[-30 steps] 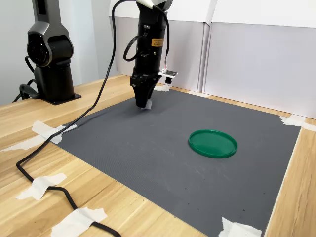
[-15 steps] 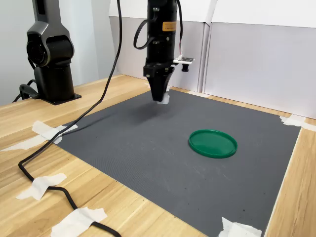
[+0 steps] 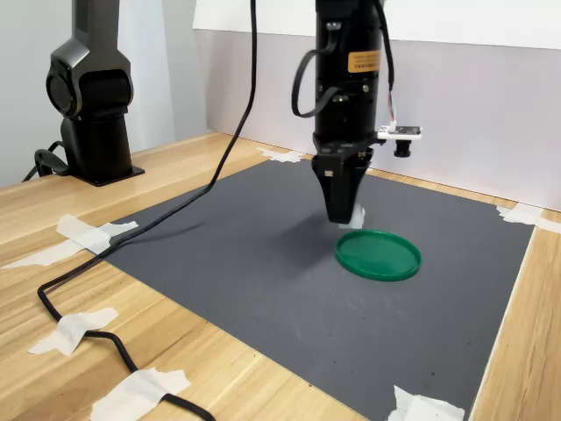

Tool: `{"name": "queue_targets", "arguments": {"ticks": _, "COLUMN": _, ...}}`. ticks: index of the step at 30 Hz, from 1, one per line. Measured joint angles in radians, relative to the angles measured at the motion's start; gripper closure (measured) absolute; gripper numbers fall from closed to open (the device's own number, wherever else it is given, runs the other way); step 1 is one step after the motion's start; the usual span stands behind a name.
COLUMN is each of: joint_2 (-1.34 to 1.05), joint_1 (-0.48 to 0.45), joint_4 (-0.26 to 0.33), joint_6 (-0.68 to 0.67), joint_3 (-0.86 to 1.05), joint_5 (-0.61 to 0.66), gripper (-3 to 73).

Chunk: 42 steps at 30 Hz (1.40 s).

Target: Grasp a white terminal and put it on the green lid.

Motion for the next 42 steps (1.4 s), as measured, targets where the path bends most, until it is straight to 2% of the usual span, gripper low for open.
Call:
{"name": "queue_targets", "arguments": {"ticks": 9, "joint_2": 0.083, "joint_1": 0.0, "joint_4": 0.007, "joint_6": -0.023, "joint_3": -0.077, "joint_5": 0.003, "gripper": 61.5}}
{"name": "queue_targets", "arguments": {"ticks": 13, "joint_2": 0.086, "joint_1": 0.0, "joint_4": 0.01, "joint_6": -0.026, "joint_3": -0.081, "joint_5": 0.004, "gripper": 57.8}}
{"name": "queue_targets", "arguments": {"ticks": 16, "joint_2": 0.089, "joint_1": 0.0, "joint_4": 0.012, "joint_6": -0.026, "joint_3": -0.081, "joint_5": 0.0, "gripper": 50.5}}
{"name": "queue_targets", "arguments": {"ticks": 24, "joint_2": 0.072, "joint_1": -0.001, "joint_4": 0.015, "joint_6": -0.012, "joint_3": -0.081, "joint_5": -0.034, "gripper": 23.1}}
{"name": "queue_targets", "arguments": {"ticks": 26, "joint_2": 0.034, "joint_1": -0.007, "joint_4": 0.017, "joint_6": 0.012, "joint_3": -0.074, "joint_5": -0.058, "gripper": 19.2}}
{"name": "queue_targets", "arguments": {"ticks": 28, "joint_2": -0.028, "joint_1": -0.023, "joint_4": 0.023, "joint_6": 0.029, "joint_3": -0.048, "joint_5": -0.103, "gripper": 18.5}}
{"name": "queue_targets", "arguments": {"ticks": 31, "joint_2": -0.148, "joint_1": -0.064, "joint_4": 0.022, "joint_6": 0.027, "joint_3": 0.048, "joint_5": -0.208, "gripper": 24.4}}
{"name": "queue_targets", "arguments": {"ticks": 34, "joint_2": -0.3, "joint_1": -0.12, "joint_4": 0.012, "joint_6": 0.004, "joint_3": 0.185, "joint_5": -0.357, "gripper": 38.9}}
{"name": "queue_targets", "arguments": {"ticks": 37, "joint_2": -0.462, "joint_1": -0.169, "joint_4": 0.007, "joint_6": 0.0, "joint_3": 0.343, "joint_5": -0.555, "gripper": 57.8}}
{"name": "queue_targets", "arguments": {"ticks": 38, "joint_2": -0.505, "joint_1": -0.178, "joint_4": 0.006, "joint_6": 0.001, "joint_3": 0.385, "joint_5": -0.608, "gripper": 62.0}}
{"name": "queue_targets", "arguments": {"ticks": 40, "joint_2": -0.612, "joint_1": -0.183, "joint_4": -0.015, "joint_6": 0.001, "joint_3": 0.489, "joint_5": -0.709, "gripper": 67.8}}
{"name": "queue_targets", "arguments": {"ticks": 42, "joint_2": -0.711, "joint_1": -0.183, "joint_4": -0.045, "joint_6": 0.001, "joint_3": 0.595, "joint_5": -0.76, "gripper": 69.9}}
